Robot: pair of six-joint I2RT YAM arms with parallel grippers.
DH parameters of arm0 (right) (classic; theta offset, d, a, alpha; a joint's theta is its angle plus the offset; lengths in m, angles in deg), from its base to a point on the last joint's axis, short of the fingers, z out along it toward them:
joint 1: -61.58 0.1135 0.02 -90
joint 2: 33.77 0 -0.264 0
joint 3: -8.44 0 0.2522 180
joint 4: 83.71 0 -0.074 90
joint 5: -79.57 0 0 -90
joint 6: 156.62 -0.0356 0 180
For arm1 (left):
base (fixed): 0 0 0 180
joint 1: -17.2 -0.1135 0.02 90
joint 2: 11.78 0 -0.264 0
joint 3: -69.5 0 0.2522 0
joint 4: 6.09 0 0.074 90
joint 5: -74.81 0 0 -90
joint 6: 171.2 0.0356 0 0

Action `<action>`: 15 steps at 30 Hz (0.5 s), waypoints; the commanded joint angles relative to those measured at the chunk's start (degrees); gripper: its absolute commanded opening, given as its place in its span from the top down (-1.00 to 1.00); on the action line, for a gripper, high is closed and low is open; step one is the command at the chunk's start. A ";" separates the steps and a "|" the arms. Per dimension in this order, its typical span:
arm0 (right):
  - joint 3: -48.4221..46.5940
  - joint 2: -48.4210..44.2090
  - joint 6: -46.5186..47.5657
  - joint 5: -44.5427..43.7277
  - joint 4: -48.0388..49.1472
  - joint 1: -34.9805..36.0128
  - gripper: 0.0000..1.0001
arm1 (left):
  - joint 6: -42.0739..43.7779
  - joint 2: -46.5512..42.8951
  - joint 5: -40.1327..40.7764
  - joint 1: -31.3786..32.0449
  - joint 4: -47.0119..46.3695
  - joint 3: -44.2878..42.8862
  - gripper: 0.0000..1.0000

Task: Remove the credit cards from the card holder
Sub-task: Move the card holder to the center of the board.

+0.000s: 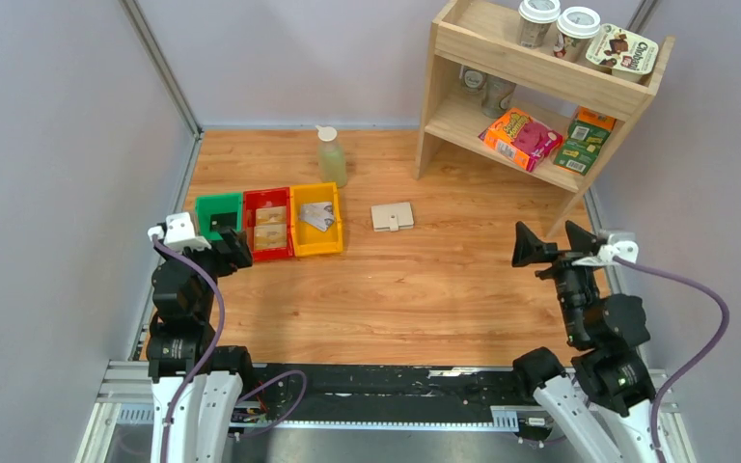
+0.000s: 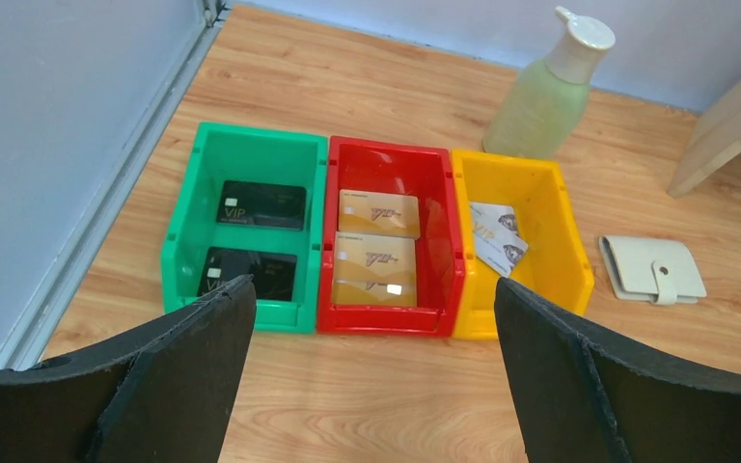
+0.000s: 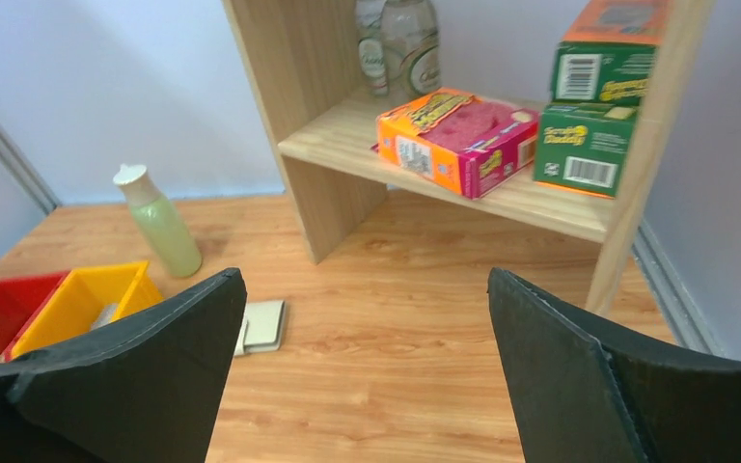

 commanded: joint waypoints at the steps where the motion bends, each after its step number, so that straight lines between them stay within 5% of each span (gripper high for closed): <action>1: -5.34 9.31 -3.36 6.79 -5.50 0.01 -1.00 | 0.42 -0.94 -0.63 0.22 1.70 -2.93 -1.00; 6: -8.95 22.58 -4.76 22.17 -6.73 0.01 -1.00 | 1.65 -2.87 -1.77 0.22 6.08 -3.36 -1.00; 15: -18.35 52.98 -4.51 32.39 -4.89 1.14 -1.00 | 3.14 -5.77 -1.42 1.62 6.89 -2.67 -1.00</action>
